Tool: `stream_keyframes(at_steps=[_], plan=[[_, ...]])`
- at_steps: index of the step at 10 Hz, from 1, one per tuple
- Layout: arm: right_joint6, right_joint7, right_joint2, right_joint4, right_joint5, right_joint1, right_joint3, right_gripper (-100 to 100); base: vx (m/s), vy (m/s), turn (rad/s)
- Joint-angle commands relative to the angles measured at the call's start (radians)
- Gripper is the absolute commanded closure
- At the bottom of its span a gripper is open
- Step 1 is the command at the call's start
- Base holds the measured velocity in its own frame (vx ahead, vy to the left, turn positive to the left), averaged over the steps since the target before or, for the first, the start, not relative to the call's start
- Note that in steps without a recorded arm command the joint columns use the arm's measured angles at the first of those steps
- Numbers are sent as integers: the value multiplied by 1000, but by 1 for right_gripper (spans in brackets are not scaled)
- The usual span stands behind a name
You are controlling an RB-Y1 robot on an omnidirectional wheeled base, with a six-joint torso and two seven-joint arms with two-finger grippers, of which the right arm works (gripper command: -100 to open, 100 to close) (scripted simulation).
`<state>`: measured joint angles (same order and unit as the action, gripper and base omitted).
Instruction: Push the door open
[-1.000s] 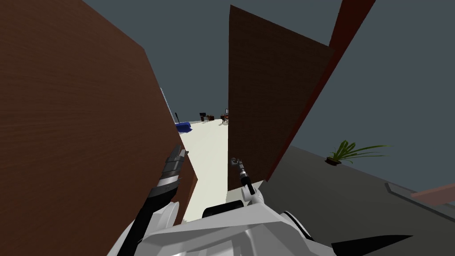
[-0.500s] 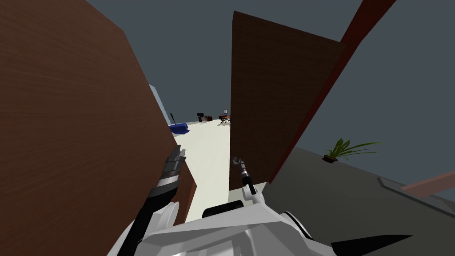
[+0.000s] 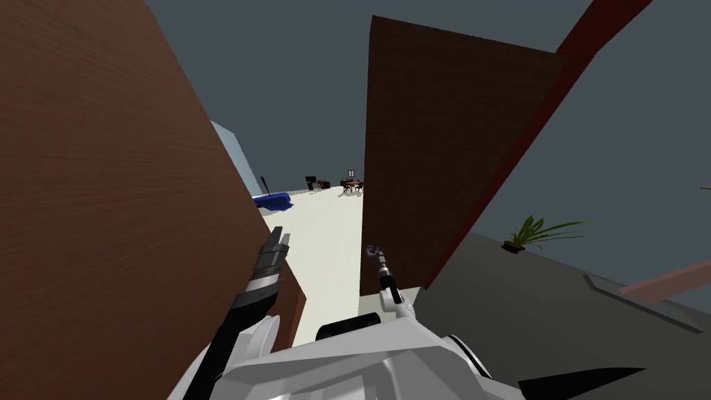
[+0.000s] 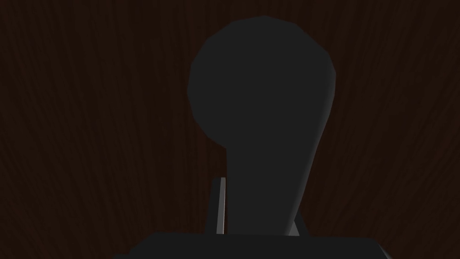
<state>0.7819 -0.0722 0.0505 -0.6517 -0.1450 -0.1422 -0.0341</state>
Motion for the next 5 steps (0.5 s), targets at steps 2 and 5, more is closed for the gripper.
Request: stream_keyframes(at_steps=[2,5], plan=[[7,-13,11,5,-9,-6,-16,100,155,16,-33],[11,-33,20,4,-21,-7,-40,100,167,22,-37]])
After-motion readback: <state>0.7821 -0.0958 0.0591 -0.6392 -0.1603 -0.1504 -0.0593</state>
